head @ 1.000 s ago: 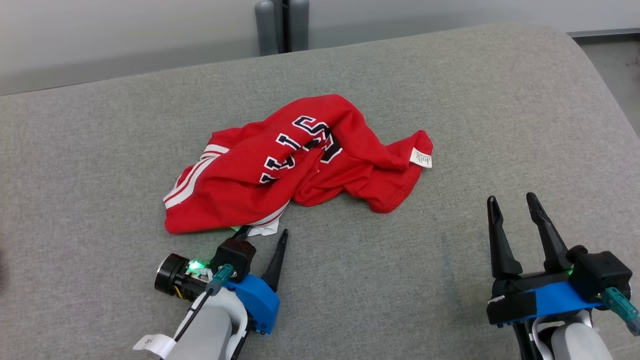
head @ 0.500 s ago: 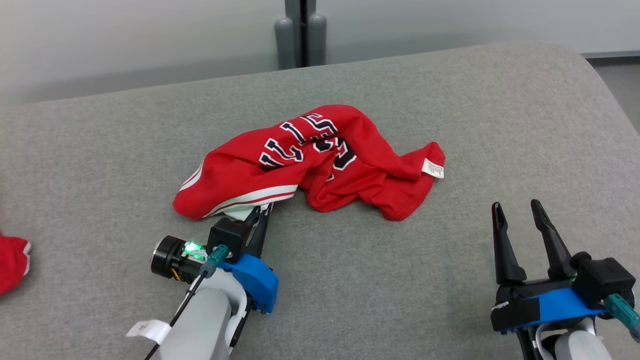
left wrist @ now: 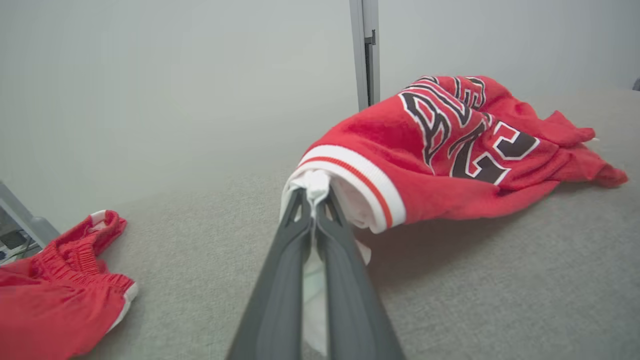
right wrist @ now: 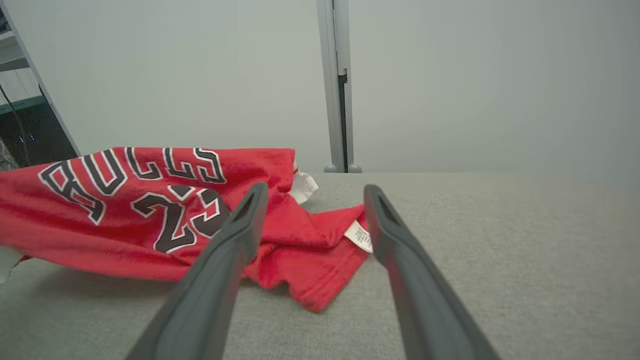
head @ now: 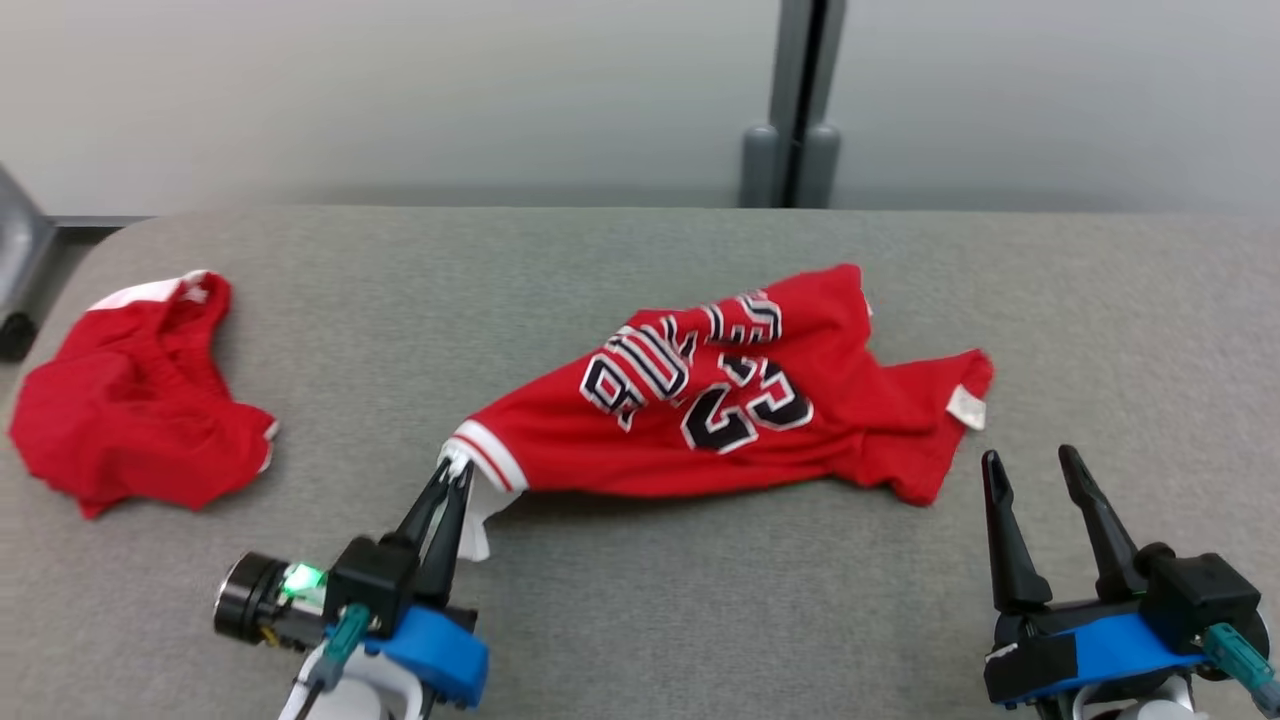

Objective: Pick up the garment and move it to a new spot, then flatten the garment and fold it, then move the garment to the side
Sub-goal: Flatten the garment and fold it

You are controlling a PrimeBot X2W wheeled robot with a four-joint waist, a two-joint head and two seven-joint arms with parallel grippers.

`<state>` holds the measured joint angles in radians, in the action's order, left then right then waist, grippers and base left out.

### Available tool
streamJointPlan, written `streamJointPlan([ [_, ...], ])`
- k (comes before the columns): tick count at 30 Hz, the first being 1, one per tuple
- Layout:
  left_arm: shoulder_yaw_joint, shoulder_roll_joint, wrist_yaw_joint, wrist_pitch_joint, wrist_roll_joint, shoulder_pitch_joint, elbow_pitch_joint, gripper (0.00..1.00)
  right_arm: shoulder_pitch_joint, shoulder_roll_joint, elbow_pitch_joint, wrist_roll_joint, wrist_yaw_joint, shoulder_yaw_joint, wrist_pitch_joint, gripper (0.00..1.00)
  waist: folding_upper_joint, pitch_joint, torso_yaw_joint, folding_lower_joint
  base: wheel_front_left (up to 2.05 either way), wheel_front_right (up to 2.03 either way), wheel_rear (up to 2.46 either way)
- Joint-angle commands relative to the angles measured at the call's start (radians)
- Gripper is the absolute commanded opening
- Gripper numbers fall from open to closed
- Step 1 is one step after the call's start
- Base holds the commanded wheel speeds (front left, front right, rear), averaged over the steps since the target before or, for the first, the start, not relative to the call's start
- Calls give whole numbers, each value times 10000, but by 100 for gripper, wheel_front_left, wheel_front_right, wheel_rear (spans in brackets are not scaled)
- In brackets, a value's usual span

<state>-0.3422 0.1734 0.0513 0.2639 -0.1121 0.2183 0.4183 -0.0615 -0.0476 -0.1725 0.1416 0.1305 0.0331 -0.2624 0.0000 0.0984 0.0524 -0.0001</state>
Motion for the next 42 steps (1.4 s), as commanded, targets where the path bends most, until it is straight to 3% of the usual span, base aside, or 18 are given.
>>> streamJointPlan([
  [1, -33, 155, -85, 7, 101, -237, -217, 0, 124, -52, -18, -45, 5, 15, -38, 100, 0, -9, 169, 1, 0, 0, 0],
  [9, -441, 814, -152, -541, 369, -1797, -1905, 0, 279, -49, -66, 38, 5, -7, -38, 100, 0, -219, 896, 1, 0, 0, 0],
  [18, -1733, 209, 448, -1206, -228, -3047, -1690, 0, 231, -51, -167, 55, 5, -40, -38, 100, 0, -185, 928, 1, 0, 0, 0],
  [20, -1894, 132, 512, -1113, -240, -2939, -1619, 84, 222, -51, -181, 47, 5, -9, -38, 100, 0, -189, 875, 1, 0, 0, 0],
  [21, -1975, 55, 520, -1073, -275, -2888, -1595, 100, 221, -51, -187, 43, 5, 5, -38, 100, 0, -195, 849, 1, 0, 0, 0],
  [31, -1561, 172, 338, -749, -482, -2178, -3192, 100, 230, -51, -211, 70, 5, 129, -38, 100, 0, -207, 608, 1, 0, 0, 0],
  [35, -1026, 340, 40, -677, -650, -1950, -3792, 100, 159, -51, -228, 79, 5, 137, -38, 100, 0, -192, 481, 1, 0, 0, 0],
  [42, -61, 597, -443, -600, -974, -1476, -3676, 100, 79, -49, -262, 41, 5, 93, -38, 100, 0, -172, 70, 1, 0, 0, 0],
])
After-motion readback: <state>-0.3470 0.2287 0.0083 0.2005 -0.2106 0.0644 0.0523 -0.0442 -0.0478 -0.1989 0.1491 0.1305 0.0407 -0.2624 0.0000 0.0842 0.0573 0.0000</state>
